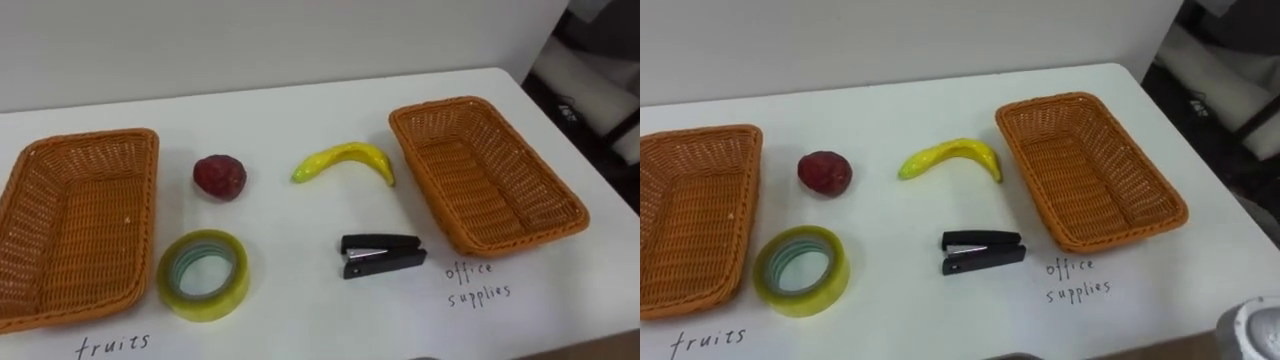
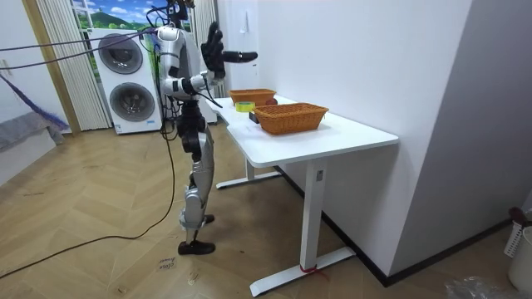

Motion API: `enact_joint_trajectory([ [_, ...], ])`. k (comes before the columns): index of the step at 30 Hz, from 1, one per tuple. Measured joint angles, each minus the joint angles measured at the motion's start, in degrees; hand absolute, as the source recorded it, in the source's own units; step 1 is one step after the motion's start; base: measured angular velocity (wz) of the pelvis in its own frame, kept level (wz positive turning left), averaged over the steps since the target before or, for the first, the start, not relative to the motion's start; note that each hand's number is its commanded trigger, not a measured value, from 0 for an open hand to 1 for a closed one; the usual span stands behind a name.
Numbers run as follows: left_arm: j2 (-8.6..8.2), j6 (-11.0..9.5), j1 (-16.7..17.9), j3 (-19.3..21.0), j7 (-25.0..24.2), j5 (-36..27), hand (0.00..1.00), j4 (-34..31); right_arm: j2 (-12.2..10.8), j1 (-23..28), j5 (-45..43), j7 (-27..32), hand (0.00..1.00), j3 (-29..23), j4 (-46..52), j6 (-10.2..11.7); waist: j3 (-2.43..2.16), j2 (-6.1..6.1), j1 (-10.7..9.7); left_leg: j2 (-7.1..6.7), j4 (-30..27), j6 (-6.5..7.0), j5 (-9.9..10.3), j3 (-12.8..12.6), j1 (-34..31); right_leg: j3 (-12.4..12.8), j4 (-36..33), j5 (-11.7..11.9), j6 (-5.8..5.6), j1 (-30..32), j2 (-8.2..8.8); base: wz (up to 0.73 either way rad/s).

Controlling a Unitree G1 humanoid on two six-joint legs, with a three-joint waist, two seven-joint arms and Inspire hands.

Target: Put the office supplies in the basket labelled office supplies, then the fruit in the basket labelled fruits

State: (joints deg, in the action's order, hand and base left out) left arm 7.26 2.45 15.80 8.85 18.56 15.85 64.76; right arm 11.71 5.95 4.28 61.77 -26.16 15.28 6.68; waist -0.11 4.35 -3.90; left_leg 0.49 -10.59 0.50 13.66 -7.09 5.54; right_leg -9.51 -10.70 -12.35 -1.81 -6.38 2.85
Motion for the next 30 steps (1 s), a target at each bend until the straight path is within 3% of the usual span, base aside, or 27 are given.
enact_joint_trajectory([
  [4,0.01,0.0,0.1,-0.2,-0.5,0.0,0.0,0.5,1.9,-2.2,-2.4,-0.5,0.0,0.2,2.5,0.9,-0.22,0.29,0.7,0.04,0.1,0.0,0.0,0.1,-0.2,-0.3,0.0,0.0,0.01,0.4,0.0,0.0],
  [10,-0.03,0.1,-0.4,-1.1,-1.4,0.2,0.0,0.5,2.5,-4.2,-10.1,-5.9,0.0,3.7,9.0,0.7,-0.29,0.84,2.6,0.01,0.1,-0.06,-0.1,0.5,0.1,-0.6,0.0,0.0,0.0,0.2,0.02,0.01],
  [15,-0.06,0.9,-0.4,-1.1,-3.6,1.4,0.0,0.6,3.0,-7.4,-13.4,-12.9,0.0,7.1,12.7,-0.5,0.07,1.65,3.7,0.01,-0.1,-0.09,-0.1,1.0,0.0,-0.9,0.1,0.0,0.0,-0.1,0.0,0.05],
  [23,0.4,1.3,-0.9,-0.7,-4.7,5.1,0.0,0.3,4.7,-9.6,-13.1,-28.8,0.0,13.2,14.1,-0.8,0.01,1.22,4.6,0.07,-0.8,-0.1,-0.1,1.3,-0.8,-1.6,0.2,0.0,0.01,-0.6,0.09,0.05],
  [30,0.53,1.4,-0.4,-0.8,-5.7,5.1,0.0,-0.6,5.5,-9.2,-13.4,-43.2,0.0,18.8,12.2,-4.1,-0.04,1.52,4.8,0.09,-1.0,-0.11,-0.1,1.3,-0.7,-1.5,0.1,0.0,0.07,-0.7,0.1,0.0],
])
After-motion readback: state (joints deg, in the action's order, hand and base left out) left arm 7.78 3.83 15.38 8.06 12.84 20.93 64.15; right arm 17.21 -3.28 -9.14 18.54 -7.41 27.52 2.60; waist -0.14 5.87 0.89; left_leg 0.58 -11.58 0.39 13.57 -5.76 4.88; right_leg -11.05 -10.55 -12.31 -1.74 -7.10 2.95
